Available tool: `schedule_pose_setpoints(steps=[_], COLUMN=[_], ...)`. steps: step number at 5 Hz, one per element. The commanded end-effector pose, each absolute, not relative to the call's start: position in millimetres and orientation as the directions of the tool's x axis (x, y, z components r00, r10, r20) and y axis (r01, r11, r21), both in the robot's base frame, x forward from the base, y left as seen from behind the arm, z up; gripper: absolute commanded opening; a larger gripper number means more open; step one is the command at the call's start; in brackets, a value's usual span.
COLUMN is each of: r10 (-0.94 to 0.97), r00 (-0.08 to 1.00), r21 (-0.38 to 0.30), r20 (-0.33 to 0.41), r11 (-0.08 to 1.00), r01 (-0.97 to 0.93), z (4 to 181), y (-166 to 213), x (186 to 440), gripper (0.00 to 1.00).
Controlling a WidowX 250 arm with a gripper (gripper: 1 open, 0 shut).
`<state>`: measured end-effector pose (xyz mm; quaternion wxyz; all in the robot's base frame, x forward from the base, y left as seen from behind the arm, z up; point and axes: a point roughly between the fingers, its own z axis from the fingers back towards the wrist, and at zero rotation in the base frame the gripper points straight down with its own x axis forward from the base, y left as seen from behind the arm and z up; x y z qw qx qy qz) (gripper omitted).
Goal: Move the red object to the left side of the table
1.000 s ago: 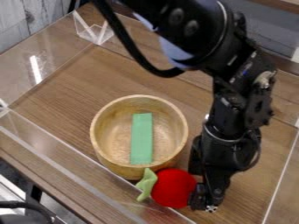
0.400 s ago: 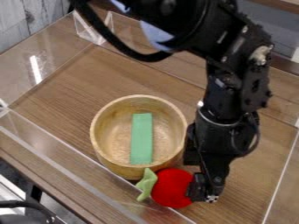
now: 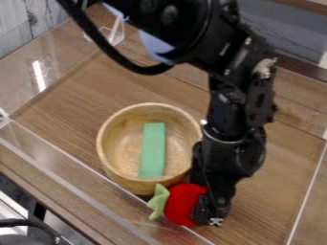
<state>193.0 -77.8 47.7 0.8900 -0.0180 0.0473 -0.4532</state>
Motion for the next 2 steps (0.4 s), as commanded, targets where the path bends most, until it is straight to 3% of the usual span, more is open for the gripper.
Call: schedule_pose_setpoints(steps=[1, 2], r10=[-0.809, -0.812], r00=[0.585, 0.580], r21=[-0.068, -0.077], r20=[-0.055, -0.062], r11=[0.588, 0.583], r01=[0.806, 0.809], z=[46.6, 39.9], y=[-74.6, -72.5], x=[198.1, 198.7], gripper=[0.00, 1.00])
